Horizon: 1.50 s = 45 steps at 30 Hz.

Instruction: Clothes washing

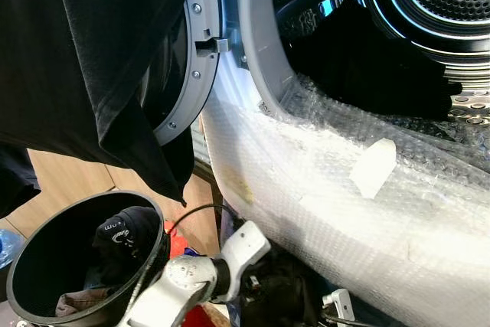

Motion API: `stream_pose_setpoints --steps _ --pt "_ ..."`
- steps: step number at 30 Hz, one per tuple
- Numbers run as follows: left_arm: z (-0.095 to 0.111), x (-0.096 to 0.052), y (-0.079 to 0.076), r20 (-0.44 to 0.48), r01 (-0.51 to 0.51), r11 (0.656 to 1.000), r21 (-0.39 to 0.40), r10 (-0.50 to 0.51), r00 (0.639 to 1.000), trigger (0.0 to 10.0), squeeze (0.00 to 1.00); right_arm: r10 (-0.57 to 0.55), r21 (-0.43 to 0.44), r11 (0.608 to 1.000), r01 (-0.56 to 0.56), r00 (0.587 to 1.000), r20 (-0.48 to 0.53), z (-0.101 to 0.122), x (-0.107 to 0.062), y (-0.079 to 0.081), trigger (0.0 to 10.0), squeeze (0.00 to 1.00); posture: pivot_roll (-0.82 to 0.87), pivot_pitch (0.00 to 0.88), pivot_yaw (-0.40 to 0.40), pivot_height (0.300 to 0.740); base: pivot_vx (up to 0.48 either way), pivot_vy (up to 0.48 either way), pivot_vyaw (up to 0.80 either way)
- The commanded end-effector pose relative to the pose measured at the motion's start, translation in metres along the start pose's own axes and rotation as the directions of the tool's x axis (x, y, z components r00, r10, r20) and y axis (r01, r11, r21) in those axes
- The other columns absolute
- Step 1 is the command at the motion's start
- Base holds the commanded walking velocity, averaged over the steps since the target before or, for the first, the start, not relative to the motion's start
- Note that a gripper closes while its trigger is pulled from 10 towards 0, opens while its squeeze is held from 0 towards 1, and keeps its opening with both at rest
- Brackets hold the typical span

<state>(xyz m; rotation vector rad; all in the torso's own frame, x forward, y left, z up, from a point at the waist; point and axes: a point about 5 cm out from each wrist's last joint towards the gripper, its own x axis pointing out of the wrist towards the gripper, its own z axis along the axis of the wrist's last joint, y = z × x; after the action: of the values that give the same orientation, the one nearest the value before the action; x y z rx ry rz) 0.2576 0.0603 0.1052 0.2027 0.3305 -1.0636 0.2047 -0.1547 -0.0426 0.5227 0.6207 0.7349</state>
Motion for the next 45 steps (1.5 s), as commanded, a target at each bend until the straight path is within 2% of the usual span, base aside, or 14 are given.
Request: stream_pose_setpoints --steps 1,12,19,26,28,31,32,33,34,38,39,40,44,45 --pt "0.011 -0.002 -0.003 0.032 0.043 0.999 0.002 -0.043 0.999 10.0 1.0 0.007 -0.009 1.0 -0.006 1.0 0.009 0.002 0.003 0.002 0.0 0.0 0.11 0.0 0.036 0.74 0.0 0.0 0.0" --pt "0.013 -0.021 -0.008 0.014 0.147 0.989 0.008 -0.147 0.989 10.0 1.0 0.004 0.0 1.0 -0.004 1.0 0.0 -0.003 0.002 0.003 0.0 0.0 0.1 0.0 0.049 0.74 0.0 0.0 0.0" --pt "0.009 -0.046 0.012 -0.168 -0.006 0.977 0.215 0.043 0.985 10.0 1.0 0.003 0.014 1.0 -0.002 0.999 -0.034 -0.013 -0.001 0.003 0.0 0.0 0.1 0.0 0.049 0.74 0.0 0.0 0.0" --pt "-0.021 -0.06 0.023 -0.209 -0.186 0.973 0.135 0.211 0.955 10.0 1.0 0.02 0.002 1.0 -0.02 0.998 -0.067 -0.017 -0.007 0.002 0.0 0.0 0.11 0.0 0.038 0.74 0.0 0.0 0.0" --pt "-0.031 -0.057 0.03 -0.2 -0.292 0.945 0.15 0.318 0.927 10.0 0.89 0.025 0.002 1.0 -0.025 0.997 -0.068 -0.017 -0.007 0.002 0.0 0.0 0.12 0.0 0.036 0.74 0.0 0.0 0.0" --pt "-0.041 -0.054 0.038 -0.182 -0.458 0.881 0.118 0.473 0.862 10.0 0.57 0.044 0.002 0.999 -0.044 0.997 -0.068 -0.017 -0.005 0.004 0.0 0.0 0.11 0.0 0.035 0.74 0.0 0.0 0.0" --pt "-0.046 -0.055 0.042 -0.18 -0.534 0.838 0.114 0.546 0.818 10.0 0.19 0.053 0.001 0.999 -0.053 0.996 -0.065 -0.017 -0.005 0.005 0.0 0.0 0.1 0.0 0.038 0.74 0.0 0.0 0.0" --pt "-0.046 -0.055 0.042 -0.18 -0.534 0.838 0.114 0.546 0.818 10.0 0.19 0.053 0.001 0.999 -0.053 0.996 -0.065 -0.017 -0.005 0.005 0.0 0.0 0.1 0.0 0.038 0.74 0.0 0.0 0.0" --pt "-0.047 -0.058 0.047 -0.169 -0.595 0.798 0.093 0.602 0.781 10.0 0.0 0.055 0.0 0.998 -0.055 0.997 -0.06 -0.017 -0.005 0.005 0.0 0.0 0.1 0.0 0.038 0.74 0.0 0.0 0.0" --pt "-0.049 -0.067 0.06 -0.127 -0.714 0.695 0.088 0.718 0.684 10.0 0.0 0.063 -0.002 0.998 -0.063 0.997 -0.05 -0.015 -0.005 0.006 0.0 0.0 0.1 0.0 0.036 0.74 0.0 0.0 0.0" --pt "-0.049 -0.067 0.06 -0.127 -0.714 0.695 0.088 0.718 0.684 10.0 0.0 0.063 -0.002 0.998 -0.063 0.997 -0.05 -0.015 -0.005 0.006 0.0 0.0 0.1 0.0 0.036 0.74 0.0 0.0 0.0" --pt "-0.052 -0.075 0.068 -0.104 -0.789 0.612 0.048 0.789 0.605 10.0 0.0 0.084 0.001 0.996 -0.084 0.995 -0.046 -0.016 -0.006 0.007 0.0 0.0 0.1 0.0 0.036 0.74 0.0 0.0 0.0" --pt "-0.05 -0.091 0.08 -0.053 -0.879 0.472 -0.07 0.878 0.475 10.0 0.0 0.118 -0.024 0.993 -0.119 0.992 -0.05 -0.015 -0.012 0.009 0.0 0.0 0.1 0.0 0.03 0.74 0.0 0.0 0.0" --pt "-0.05 -0.092 0.081 -0.047 -0.884 0.461 -0.072 0.884 0.465 10.0 0.0 0.125 -0.029 0.991 -0.127 0.991 -0.048 -0.014 -0.012 0.009 0.0 0.0 0.1 0.0 0.03 0.74 0.0 0.0 0.0"
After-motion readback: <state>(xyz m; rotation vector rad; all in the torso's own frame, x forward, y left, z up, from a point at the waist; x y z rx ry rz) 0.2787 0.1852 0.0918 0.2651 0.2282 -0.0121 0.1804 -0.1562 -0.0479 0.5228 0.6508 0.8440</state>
